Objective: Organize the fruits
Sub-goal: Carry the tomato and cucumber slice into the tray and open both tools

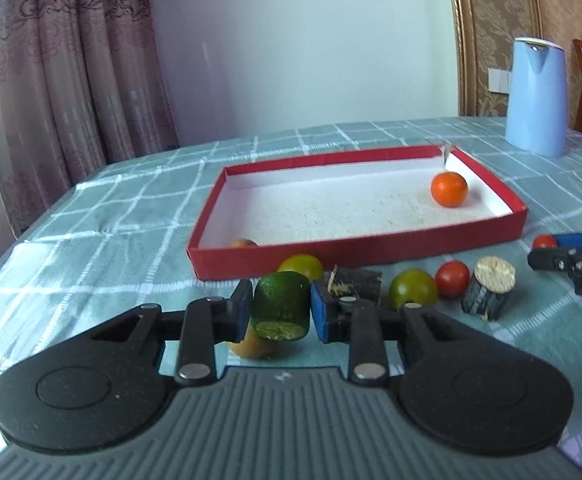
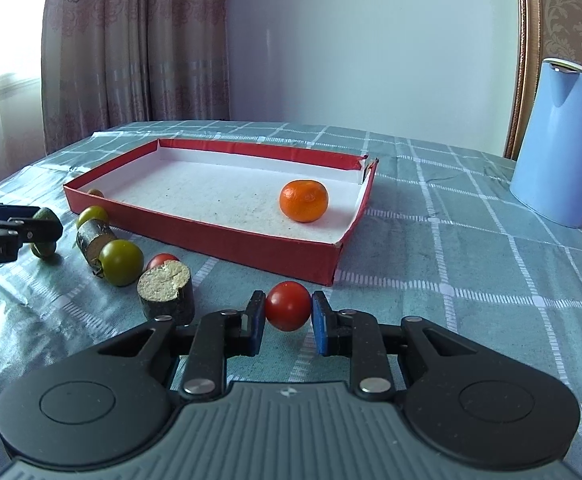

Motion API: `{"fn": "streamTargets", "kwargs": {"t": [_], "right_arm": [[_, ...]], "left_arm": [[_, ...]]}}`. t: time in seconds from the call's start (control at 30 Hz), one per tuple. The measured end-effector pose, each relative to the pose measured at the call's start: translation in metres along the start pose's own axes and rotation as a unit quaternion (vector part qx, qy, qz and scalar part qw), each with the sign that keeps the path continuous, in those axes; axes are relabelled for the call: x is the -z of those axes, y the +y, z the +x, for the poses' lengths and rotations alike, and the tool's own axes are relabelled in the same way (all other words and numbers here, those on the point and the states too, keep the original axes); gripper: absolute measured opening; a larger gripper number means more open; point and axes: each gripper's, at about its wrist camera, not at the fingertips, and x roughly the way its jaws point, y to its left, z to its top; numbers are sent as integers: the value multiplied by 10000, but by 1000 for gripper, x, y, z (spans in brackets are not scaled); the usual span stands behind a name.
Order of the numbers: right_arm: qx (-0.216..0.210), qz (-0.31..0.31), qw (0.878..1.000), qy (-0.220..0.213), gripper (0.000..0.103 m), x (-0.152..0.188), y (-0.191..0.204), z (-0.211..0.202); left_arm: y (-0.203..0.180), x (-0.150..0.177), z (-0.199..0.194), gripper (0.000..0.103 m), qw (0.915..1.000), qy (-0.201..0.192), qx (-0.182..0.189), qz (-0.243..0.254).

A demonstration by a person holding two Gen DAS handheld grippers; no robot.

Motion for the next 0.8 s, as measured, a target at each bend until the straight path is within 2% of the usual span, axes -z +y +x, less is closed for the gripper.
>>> {"fn": "streamTargets", "kwargs": {"t": [0.2,0.8], "right_arm": [[111,46,9997,-231,24,-1,1,-6],[282,63,9987,-426,24,-8,0,-8]], "left_arm": [[0,-12,7,28,9999,-36,-70,-123],[-2,-45,56,28,9987,-21,-283,-423]]}}
